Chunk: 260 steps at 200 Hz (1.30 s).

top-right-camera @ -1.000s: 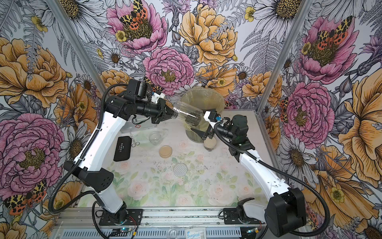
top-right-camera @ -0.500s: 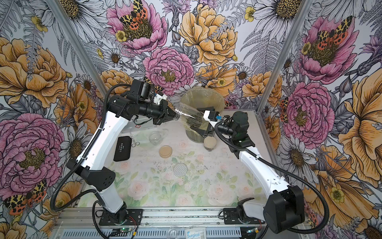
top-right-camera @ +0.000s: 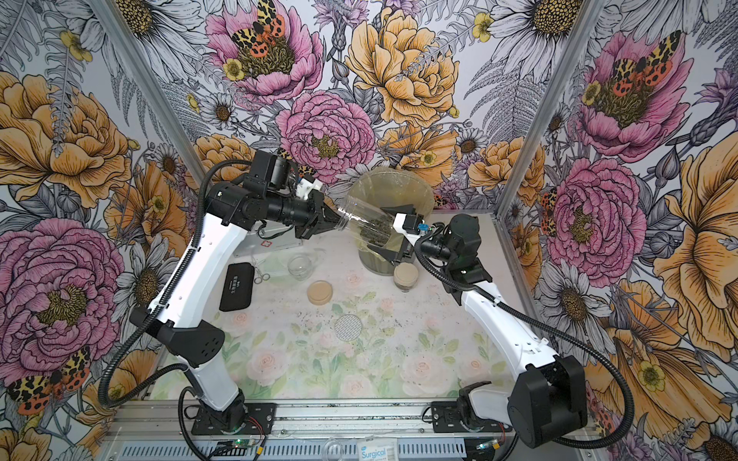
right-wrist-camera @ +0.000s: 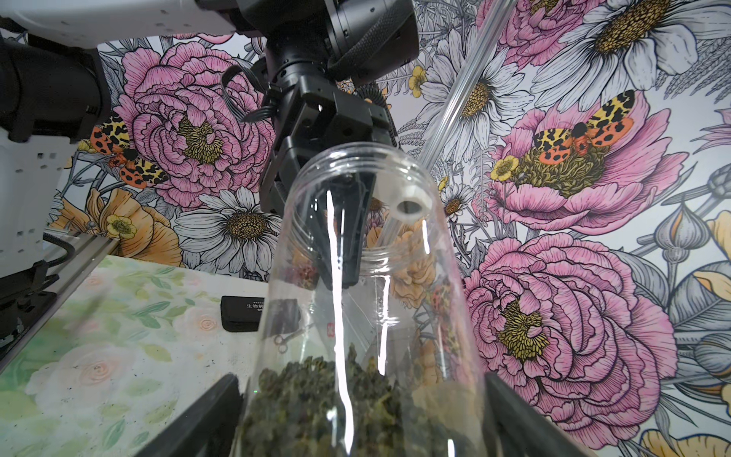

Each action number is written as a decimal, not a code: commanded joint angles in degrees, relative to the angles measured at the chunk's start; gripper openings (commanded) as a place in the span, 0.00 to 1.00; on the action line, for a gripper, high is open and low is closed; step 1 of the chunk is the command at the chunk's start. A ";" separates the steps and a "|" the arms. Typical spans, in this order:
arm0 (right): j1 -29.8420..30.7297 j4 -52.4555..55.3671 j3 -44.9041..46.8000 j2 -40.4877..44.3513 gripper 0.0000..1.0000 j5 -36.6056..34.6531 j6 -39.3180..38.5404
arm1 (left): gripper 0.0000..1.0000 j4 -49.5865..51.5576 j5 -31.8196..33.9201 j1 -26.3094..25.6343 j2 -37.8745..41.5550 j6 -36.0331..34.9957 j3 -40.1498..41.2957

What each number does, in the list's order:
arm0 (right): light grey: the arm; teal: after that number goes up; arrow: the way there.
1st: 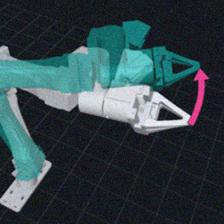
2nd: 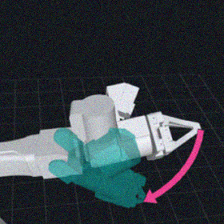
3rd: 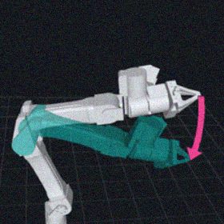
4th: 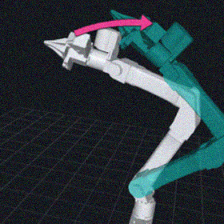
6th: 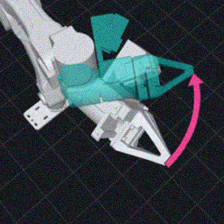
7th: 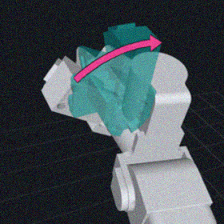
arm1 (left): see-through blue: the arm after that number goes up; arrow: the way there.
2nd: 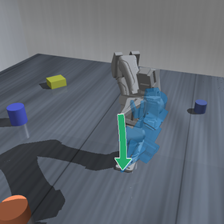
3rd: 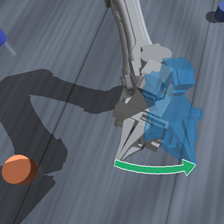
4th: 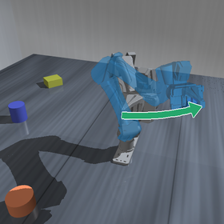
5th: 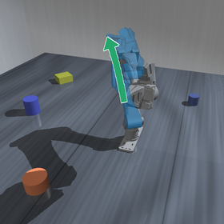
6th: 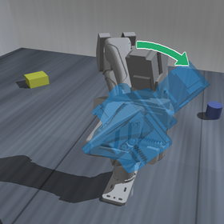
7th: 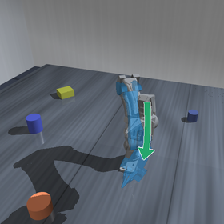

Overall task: Empty moldy tea leaves from jars
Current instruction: Pour the moldy tea leaves from the jar into the trash bin.

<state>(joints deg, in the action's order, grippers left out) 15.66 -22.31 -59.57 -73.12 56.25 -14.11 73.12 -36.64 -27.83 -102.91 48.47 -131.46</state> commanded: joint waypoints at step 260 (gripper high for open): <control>-2.85 0.85 -6.39 -1.51 0.55 -4.37 9.92 | 0.96 -2.11 19.65 1.37 1.87 -13.17 -11.47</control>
<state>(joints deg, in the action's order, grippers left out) 14.15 -24.58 -61.67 -75.85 54.26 -8.25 72.18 -26.72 -27.18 -106.02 42.26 -141.71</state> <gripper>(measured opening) 0.824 0.950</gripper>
